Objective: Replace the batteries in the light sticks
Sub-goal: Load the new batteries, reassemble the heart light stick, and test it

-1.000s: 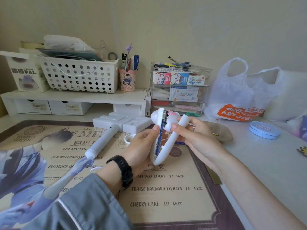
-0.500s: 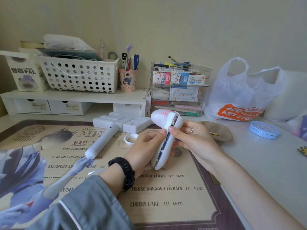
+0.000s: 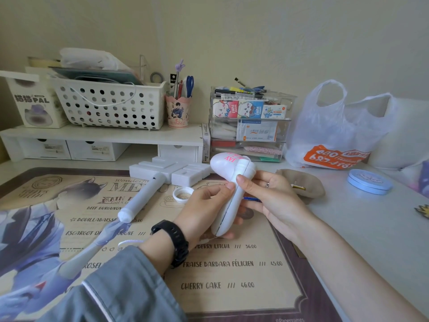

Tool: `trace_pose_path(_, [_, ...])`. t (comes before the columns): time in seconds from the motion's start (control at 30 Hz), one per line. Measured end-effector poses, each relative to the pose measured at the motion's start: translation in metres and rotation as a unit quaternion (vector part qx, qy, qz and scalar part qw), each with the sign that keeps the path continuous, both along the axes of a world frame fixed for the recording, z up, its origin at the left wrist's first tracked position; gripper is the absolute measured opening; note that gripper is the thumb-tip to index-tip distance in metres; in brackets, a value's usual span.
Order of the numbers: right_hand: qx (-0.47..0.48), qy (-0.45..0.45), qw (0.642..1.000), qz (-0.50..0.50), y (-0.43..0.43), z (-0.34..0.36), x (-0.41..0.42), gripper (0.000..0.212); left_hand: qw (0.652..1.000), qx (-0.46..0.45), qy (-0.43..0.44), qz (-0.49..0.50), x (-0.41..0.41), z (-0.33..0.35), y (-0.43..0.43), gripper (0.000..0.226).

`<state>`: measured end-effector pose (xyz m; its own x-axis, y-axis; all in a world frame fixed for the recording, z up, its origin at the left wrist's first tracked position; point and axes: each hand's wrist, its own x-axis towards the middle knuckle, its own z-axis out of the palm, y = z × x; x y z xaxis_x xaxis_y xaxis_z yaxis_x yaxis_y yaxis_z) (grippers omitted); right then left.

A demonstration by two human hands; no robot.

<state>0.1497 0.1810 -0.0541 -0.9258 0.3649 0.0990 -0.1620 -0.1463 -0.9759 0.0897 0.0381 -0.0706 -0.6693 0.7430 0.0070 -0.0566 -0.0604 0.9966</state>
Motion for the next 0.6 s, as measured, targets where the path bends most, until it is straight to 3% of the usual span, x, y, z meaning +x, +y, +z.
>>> trace_pose_path(0.1, [-0.012,-0.007,1.0,0.0,-0.002,0.0,0.0,0.046,1.0,-0.002,-0.003,0.005,-0.001,-0.001,0.0,0.036])
trace_pose_path(0.3, [-0.04,0.018,0.999,-0.015,-0.002,0.003,0.001,0.029,0.999,-0.01,0.037,0.025,-0.001,0.002,0.003,0.04])
trace_pose_path(0.4, [-0.068,0.022,0.996,-0.044,0.003,0.003,-0.002,0.024,0.996,0.033,0.08,0.026,-0.001,-0.002,0.006,0.02])
trace_pose_path(0.5, [-0.116,0.037,0.99,-0.067,0.008,0.002,-0.004,0.03,0.986,0.06,0.136,0.076,-0.007,-0.008,0.007,0.041])
trace_pose_path(0.6, [-0.091,0.052,0.994,-0.009,0.005,0.004,-0.002,0.038,0.973,0.082,0.184,0.11,-0.01,-0.007,0.005,0.032])
